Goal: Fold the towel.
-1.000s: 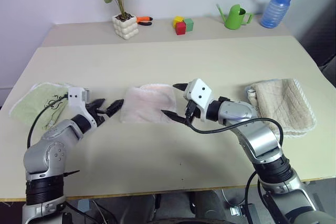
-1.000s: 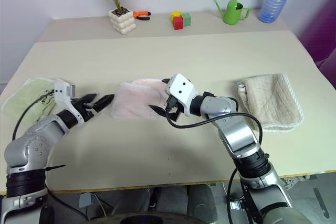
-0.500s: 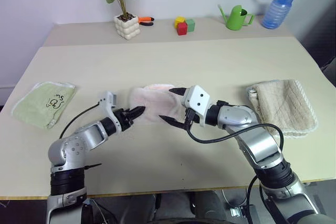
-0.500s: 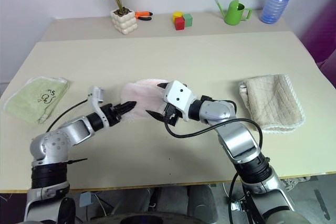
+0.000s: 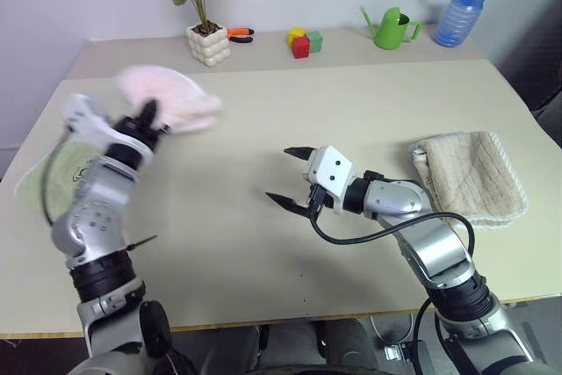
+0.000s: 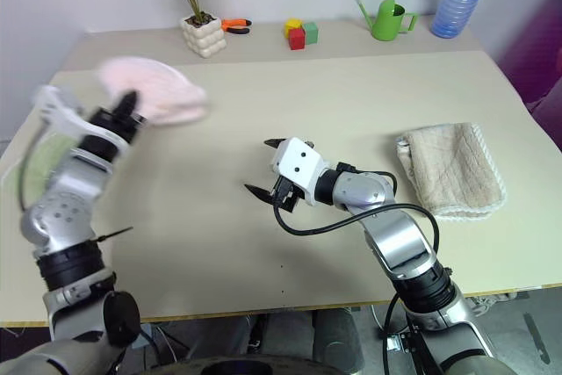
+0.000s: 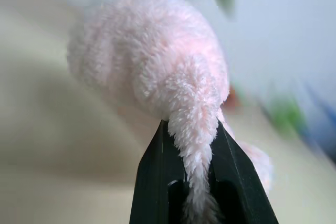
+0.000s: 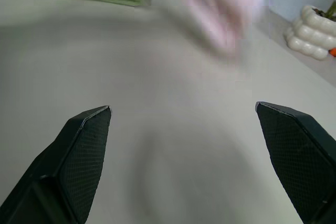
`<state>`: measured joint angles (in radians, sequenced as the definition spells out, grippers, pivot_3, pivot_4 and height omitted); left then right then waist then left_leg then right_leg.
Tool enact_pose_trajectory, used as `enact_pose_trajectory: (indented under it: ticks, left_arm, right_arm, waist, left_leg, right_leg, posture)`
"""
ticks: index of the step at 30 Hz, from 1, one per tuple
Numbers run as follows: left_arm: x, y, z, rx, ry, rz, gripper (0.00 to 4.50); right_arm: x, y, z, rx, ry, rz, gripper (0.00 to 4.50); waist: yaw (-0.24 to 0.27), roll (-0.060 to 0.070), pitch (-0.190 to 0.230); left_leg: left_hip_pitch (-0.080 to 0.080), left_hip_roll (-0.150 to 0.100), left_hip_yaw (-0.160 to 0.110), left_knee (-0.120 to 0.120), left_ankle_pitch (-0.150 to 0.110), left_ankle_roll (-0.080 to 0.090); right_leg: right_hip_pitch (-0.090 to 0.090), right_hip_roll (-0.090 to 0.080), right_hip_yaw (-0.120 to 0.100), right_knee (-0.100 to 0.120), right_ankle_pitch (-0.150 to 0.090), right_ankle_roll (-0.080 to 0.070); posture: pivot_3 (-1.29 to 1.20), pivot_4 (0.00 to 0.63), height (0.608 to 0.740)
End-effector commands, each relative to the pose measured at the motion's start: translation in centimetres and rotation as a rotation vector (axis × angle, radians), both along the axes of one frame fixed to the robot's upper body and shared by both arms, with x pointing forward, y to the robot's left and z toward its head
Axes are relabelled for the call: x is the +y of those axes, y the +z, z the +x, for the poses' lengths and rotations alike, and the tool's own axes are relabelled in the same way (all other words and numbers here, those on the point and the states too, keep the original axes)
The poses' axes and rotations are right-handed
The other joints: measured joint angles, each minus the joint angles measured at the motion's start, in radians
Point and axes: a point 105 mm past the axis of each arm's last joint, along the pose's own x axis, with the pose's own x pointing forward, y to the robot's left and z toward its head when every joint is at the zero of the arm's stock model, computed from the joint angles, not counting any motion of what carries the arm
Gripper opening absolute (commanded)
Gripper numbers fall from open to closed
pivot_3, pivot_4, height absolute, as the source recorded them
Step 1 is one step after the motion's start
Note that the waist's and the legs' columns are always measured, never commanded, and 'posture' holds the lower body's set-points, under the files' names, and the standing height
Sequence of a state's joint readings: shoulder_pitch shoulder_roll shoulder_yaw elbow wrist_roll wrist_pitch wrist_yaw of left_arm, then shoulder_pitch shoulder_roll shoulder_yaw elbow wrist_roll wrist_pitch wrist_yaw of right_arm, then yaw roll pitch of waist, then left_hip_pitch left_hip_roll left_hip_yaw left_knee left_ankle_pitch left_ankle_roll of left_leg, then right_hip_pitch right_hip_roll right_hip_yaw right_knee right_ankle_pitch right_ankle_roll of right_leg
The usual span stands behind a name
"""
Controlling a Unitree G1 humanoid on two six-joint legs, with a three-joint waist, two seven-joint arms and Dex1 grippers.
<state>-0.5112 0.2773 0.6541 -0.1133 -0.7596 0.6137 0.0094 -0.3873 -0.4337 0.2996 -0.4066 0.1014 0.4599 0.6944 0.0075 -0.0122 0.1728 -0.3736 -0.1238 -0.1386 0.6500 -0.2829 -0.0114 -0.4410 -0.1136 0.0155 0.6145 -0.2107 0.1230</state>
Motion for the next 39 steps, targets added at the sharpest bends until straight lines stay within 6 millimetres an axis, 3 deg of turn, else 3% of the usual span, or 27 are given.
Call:
enact_pose_trajectory:
  ticks: [1,6,9,13,14,16,21,22,28,30,33,36,39]
  left_arm:
    - [5.7,0.4,-2.6,-0.045,0.246,-0.098,0.08]
    - [9.0,-3.3,-5.9,0.048,0.393,-0.186,0.08]
    - [9.2,-4.8,-8.2,0.064,0.444,-0.230,0.08]
    - [8.7,-6.3,-9.0,0.118,0.439,-0.244,0.08]
    - [8.5,-6.6,-9.0,0.127,0.435,-0.236,0.78]
    - [8.3,-6.5,-9.3,0.101,0.432,-0.260,1.58]
    - [10.0,-6.3,-10.6,0.083,0.512,-0.258,4.21]
    - [10.3,-6.1,-10.9,0.081,0.517,-0.247,4.46]
    - [12.2,-1.8,-11.6,0.034,0.526,0.037,4.46]
    - [11.1,-0.4,-10.6,0.030,0.454,0.178,4.46]
    - [6.2,0.7,-7.6,0.060,0.210,0.530,4.46]
    - [0.6,-0.7,-5.9,0.079,-0.049,0.730,4.46]
    - [-4.0,-3.2,-5.7,0.099,-0.272,0.837,4.46]
  right_arm:
    - [0.5,0.5,-0.4,-0.035,0.026,0.007,4.50]
    - [0.5,0.4,-0.2,-0.035,0.033,0.008,4.50]
    - [0.4,0.4,-0.1,-0.037,0.037,0.005,4.50]
    - [0.6,0.4,0.0,-0.036,0.047,0.008,4.50]
    - [0.6,0.4,0.0,-0.036,0.051,0.007,4.50]
    - [0.6,0.4,0.2,-0.039,0.056,0.004,4.50]
    - [0.3,0.5,0.5,-0.034,0.047,0.010,4.50]
    - [0.0,0.6,0.7,-0.029,0.034,0.018,4.50]
    - [-4.6,2.5,3.0,0.020,-0.124,0.127,4.50]
    - [-5.8,2.8,3.4,0.024,-0.149,0.133,4.50]
    - [-7.7,2.9,3.7,0.047,-0.193,0.143,4.50]
    - [-9.8,2.7,3.9,0.078,-0.241,0.167,4.50]
    - [-11.9,1.9,3.6,0.134,-0.293,0.185,4.50]
  waist:
    - [0.000,0.000,0.000]
    - [0.005,-0.002,-0.001]
    - [0.006,-0.005,-0.002]
    - [0.007,-0.008,-0.004]
    - [0.006,-0.008,-0.004]
    - [0.005,-0.008,-0.004]
    - [0.005,-0.009,-0.004]
    - [0.004,-0.008,-0.004]
    - [0.007,-0.009,-0.004]
    - [0.008,-0.009,-0.004]
    - [0.008,-0.008,-0.004]
    - [0.005,-0.008,-0.004]
    - [0.001,-0.008,-0.004]
  left_leg:
    - [0.000,0.000,0.000,0.000,0.000,0.000]
    - [0.000,0.000,0.000,0.001,0.000,0.000]
    - [0.000,0.000,0.000,0.002,0.000,0.000]
    - [0.000,0.000,-0.002,0.002,0.000,0.000]
    - [0.000,0.000,-0.001,0.002,0.000,0.000]
    - [0.001,0.000,-0.001,0.002,0.000,0.000]
    - [0.001,0.000,-0.001,0.002,0.000,0.000]
    - [0.001,0.000,-0.001,0.002,0.000,0.000]
    - [0.000,0.000,-0.001,0.002,0.000,0.000]
    - [0.000,0.000,-0.001,0.002,-0.001,0.001]
    - [0.001,0.000,-0.001,0.001,-0.001,0.001]
    - [0.001,0.000,0.000,0.001,-0.002,0.003]
    - [0.001,0.000,0.000,0.000,-0.003,0.006]
  right_leg:
    - [0.000,0.000,0.000,0.000,0.000,0.000]
    - [0.000,0.000,0.000,0.000,0.000,0.000]
    - [0.001,0.000,0.000,0.000,0.000,0.000]
    - [0.002,0.000,-0.001,0.001,0.000,0.000]
    - [0.002,0.000,-0.001,0.001,0.000,0.000]
    - [0.002,0.000,0.000,0.001,0.000,0.000]
    - [0.002,0.001,0.000,0.001,0.000,0.000]
    - [0.002,0.001,0.000,0.001,0.000,0.000]
    - [0.002,0.001,0.000,0.000,0.000,0.000]
    - [0.002,0.001,0.000,0.000,0.000,0.000]
    - [0.003,0.001,0.000,0.000,0.000,0.000]
    - [0.003,0.000,0.000,-0.001,0.000,0.000]
    - [0.002,0.000,0.000,-0.001,0.000,0.000]
  posture:
    - [0.00,0.150,0.733]
    - [0.00,0.150,0.733]
    - [0.00,0.150,0.733]
    - [0.00,0.150,0.733]
    - [0.00,0.150,0.733]
    - [0.00,0.150,0.733]
    - [0.00,0.150,0.733]
    - [0.00,0.150,0.733]
    - [0.00,0.150,0.733]
    - [0.00,0.150,0.733]
    - [0.00,0.150,0.733]
    - [0.00,0.150,0.733]
    - [0.00,0.150,0.733]
